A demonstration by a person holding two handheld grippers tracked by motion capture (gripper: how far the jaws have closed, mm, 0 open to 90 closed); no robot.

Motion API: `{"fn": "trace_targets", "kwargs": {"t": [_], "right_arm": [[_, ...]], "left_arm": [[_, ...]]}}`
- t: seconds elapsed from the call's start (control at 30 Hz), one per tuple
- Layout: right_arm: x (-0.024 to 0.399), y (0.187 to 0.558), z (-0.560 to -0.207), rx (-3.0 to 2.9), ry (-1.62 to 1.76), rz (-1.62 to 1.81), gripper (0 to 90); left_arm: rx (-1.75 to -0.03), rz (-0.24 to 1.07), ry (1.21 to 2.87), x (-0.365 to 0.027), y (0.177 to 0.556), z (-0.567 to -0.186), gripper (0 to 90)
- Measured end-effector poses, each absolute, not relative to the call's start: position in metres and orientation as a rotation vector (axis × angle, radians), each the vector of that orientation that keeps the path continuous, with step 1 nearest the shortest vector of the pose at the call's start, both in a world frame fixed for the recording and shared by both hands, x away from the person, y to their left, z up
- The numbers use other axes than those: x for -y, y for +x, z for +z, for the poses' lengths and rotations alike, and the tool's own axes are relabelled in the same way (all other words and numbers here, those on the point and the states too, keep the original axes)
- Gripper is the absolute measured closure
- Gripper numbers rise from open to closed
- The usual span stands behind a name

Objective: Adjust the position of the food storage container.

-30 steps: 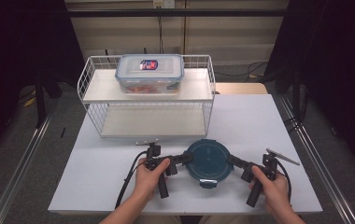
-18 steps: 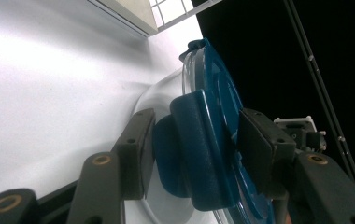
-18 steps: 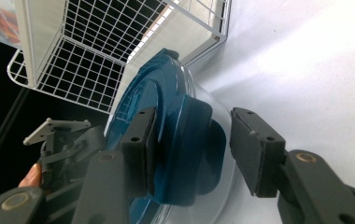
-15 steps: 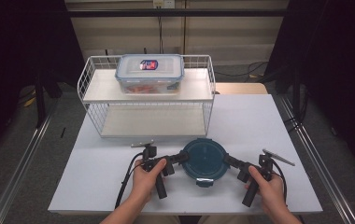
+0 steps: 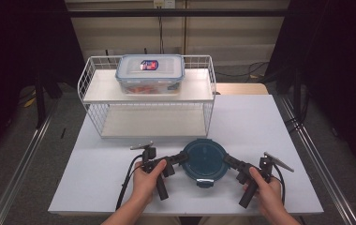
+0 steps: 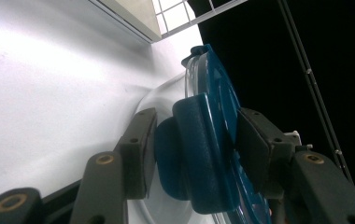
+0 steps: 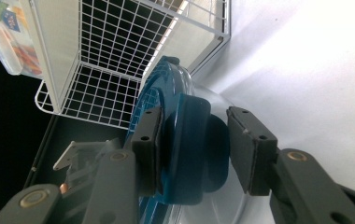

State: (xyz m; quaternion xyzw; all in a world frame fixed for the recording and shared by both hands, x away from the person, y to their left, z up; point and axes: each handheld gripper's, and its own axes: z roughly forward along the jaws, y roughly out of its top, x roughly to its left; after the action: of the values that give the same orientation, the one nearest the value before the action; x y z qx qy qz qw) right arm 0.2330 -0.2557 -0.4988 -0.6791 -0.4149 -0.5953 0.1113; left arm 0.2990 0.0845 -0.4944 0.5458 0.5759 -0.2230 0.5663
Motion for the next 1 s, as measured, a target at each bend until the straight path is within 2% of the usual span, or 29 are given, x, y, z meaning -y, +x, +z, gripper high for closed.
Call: {"fn": "trace_targets", "kwargs": {"t": [0.33, 0.73, 1.0], "right_arm": [[0.237, 0.239, -0.493, 1.205, -1.925, -1.824, 58.8], [0.227, 0.243, -0.484, 1.104, -1.888, -1.944, 59.0], [0.219, 0.247, -0.473, 1.080, -1.881, -1.989, 59.0]], "left_arm": [[-1.332, -0.444, 1.214, -0.102, 0.302, -0.481, 51.6], [-1.323, -0.451, 1.138, -0.108, 0.297, -0.474, 51.8], [-1.292, -0.405, 1.128, -0.115, 0.295, -0.465, 51.7]]}}
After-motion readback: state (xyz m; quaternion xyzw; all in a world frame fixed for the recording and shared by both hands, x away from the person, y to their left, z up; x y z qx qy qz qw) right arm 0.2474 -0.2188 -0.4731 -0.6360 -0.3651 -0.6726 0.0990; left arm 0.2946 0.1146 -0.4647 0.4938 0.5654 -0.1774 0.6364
